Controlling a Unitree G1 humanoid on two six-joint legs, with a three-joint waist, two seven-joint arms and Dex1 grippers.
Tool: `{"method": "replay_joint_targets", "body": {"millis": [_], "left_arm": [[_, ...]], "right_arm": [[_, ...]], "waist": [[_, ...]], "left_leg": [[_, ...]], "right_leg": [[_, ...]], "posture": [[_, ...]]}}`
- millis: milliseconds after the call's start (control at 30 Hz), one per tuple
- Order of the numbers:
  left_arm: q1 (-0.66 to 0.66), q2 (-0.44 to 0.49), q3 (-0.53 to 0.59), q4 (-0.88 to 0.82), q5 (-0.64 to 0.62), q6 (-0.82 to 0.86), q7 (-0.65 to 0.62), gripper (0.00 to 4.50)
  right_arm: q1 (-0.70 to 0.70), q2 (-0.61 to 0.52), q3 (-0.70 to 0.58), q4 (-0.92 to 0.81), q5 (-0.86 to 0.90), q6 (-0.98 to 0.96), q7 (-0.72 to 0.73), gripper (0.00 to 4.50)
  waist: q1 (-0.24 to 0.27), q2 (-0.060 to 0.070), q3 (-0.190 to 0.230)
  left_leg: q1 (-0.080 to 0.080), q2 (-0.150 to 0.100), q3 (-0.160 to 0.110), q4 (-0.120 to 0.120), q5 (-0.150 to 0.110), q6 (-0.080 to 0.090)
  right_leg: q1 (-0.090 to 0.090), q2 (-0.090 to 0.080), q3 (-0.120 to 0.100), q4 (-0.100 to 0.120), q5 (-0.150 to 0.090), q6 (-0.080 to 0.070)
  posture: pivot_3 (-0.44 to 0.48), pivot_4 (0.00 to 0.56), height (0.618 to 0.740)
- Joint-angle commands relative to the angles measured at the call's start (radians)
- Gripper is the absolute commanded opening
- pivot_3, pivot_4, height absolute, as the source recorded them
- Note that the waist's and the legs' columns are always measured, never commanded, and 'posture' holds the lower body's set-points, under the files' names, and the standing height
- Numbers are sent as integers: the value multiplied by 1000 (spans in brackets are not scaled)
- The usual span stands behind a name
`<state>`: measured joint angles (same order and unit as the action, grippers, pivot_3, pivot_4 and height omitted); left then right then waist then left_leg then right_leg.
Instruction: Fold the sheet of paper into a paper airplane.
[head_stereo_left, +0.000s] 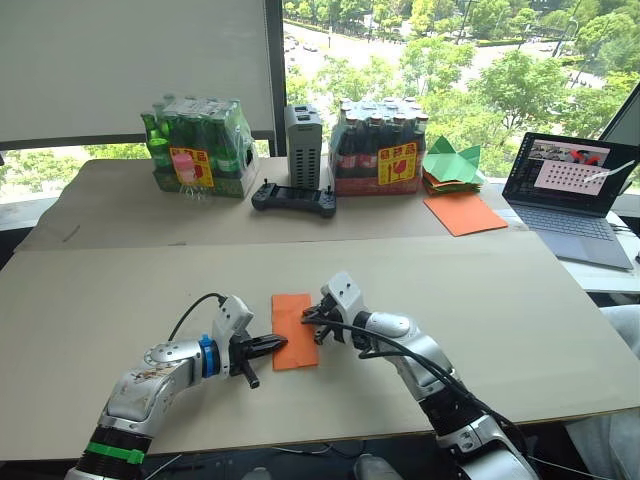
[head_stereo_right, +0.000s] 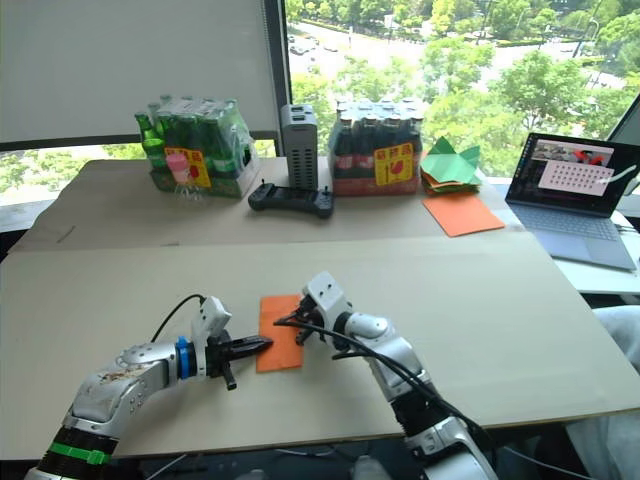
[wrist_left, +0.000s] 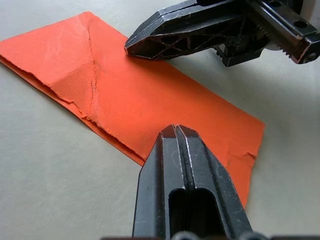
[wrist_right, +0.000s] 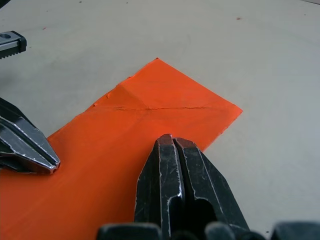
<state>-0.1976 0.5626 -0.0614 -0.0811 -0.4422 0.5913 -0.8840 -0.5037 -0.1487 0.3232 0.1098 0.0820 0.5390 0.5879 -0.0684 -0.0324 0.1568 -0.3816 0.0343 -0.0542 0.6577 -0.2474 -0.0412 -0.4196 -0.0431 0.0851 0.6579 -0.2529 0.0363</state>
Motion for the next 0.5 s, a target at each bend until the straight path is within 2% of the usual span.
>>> {"method": "replay_joint_targets", "body": {"millis": [33, 500], "left_arm": [[6, 5, -6, 17, 20, 14, 13, 37], [3, 7, -1, 21, 21, 15, 17, 37]], "right_arm": [[36, -28, 31, -15, -4, 59, 31, 0], [89, -84, 55, -127, 10, 118, 97, 0]], "waist": [[0, 0, 0], [1, 0, 0]], "left_leg": [[0, 0, 0, 0, 0, 0], [0, 0, 0, 0, 0, 0]], "right_leg": [[0, 0, 0, 0, 0, 0], [0, 0, 0, 0, 0, 0]], "posture": [[0, 150, 740], [0, 150, 740]]}}
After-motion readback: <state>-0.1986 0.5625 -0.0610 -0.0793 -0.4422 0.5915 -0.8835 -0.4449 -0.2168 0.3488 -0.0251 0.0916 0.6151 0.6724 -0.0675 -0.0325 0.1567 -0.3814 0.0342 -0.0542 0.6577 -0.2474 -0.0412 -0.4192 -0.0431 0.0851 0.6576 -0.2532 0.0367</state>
